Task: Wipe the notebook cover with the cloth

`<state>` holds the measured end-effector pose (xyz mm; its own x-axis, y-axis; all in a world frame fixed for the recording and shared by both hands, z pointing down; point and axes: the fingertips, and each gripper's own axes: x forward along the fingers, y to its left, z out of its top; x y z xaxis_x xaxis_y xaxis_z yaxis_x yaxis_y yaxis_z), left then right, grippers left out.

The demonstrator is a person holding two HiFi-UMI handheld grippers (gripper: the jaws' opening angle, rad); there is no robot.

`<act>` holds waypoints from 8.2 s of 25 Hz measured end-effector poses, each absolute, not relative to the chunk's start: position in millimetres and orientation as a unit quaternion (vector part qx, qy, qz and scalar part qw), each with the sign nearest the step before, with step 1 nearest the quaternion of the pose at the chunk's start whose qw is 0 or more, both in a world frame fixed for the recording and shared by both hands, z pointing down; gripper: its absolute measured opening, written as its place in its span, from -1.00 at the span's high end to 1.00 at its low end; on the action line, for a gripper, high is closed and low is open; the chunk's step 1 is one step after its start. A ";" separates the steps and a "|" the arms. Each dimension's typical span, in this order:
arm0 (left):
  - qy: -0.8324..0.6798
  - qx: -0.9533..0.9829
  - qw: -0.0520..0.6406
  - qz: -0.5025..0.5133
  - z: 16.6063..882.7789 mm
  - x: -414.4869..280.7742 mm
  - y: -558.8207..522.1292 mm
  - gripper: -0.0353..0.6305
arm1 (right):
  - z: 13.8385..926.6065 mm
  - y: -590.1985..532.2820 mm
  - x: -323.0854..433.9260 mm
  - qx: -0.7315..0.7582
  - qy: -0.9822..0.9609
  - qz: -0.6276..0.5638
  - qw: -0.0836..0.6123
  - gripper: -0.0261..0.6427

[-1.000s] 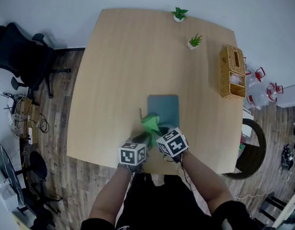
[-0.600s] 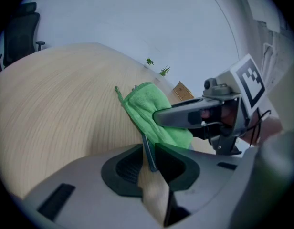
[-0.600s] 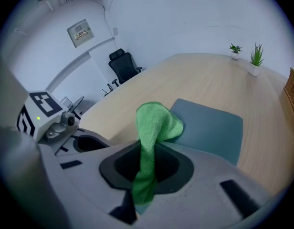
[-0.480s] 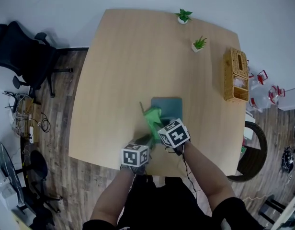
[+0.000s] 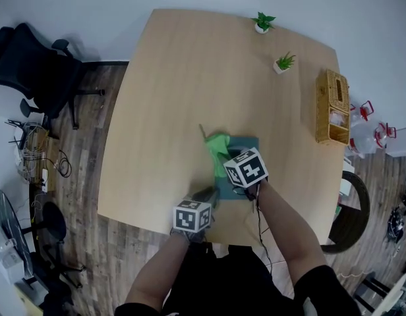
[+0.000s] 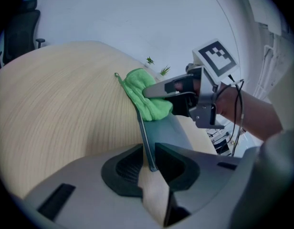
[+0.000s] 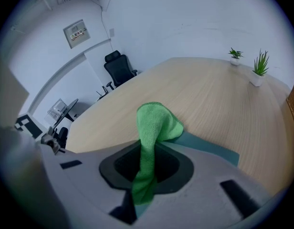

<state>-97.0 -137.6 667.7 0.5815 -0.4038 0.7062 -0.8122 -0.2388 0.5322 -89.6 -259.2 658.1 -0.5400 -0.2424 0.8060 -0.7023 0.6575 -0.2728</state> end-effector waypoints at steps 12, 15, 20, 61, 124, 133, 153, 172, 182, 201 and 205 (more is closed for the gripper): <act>-0.400 0.755 0.473 0.217 666.8 -100.0 -138.2 0.67 | 650.0 -302.7 -72.9 0.348 -0.815 0.293 0.359 0.75; -0.400 0.755 0.473 0.217 666.8 -100.4 -138.3 0.67 | 647.6 -309.5 -62.4 0.361 -0.810 0.293 0.358 0.75; -0.401 0.754 0.472 0.218 667.5 -100.3 -137.9 0.67 | 648.8 -313.2 -47.1 0.376 -0.802 0.298 0.356 0.75; -0.408 0.757 0.461 0.220 674.9 -95.2 -133.7 0.66 | 652.4 -195.1 -6.3 0.371 -0.795 0.338 0.340 0.75; -0.400 0.759 0.464 0.220 674.6 -90.1 -132.9 0.68 | 661.5 -195.9 42.0 0.314 -0.783 0.374 0.385 0.74; -0.402 0.758 0.463 0.223 670.3 -93.8 -135.0 0.68 | 661.4 -247.9 47.2 0.349 -0.780 0.359 0.377 0.74; -0.403 0.755 0.465 0.226 668.7 -95.6 -138.1 0.67 | 660.2 -299.9 58.2 0.432 -0.766 0.347 0.326 0.74; -0.409 0.757 0.457 0.227 669.5 -97.5 -137.4 0.67 | 653.2 -275.9 59.6 0.467 -0.764 0.335 0.293 0.75; -0.415 0.757 0.450 0.228 669.7 -97.3 -137.6 0.67 | 655.1 -232.6 59.1 0.460 -0.766 0.338 0.296 0.75; -0.415 0.761 0.444 0.226 673.0 -93.3 -132.9 0.67 | 653.8 -156.3 40.4 0.436 -0.776 0.341 0.302 0.75; -0.416 0.761 0.444 0.226 672.4 -94.0 -133.4 0.67 | 654.8 -139.5 36.7 0.430 -0.777 0.347 0.302 0.75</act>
<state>-94.0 -133.4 672.4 0.5524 -0.4314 0.7132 -0.8332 -0.2600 0.4880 36.7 -139.5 654.8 -0.4477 -0.4582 0.7679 -0.8776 0.3899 -0.2791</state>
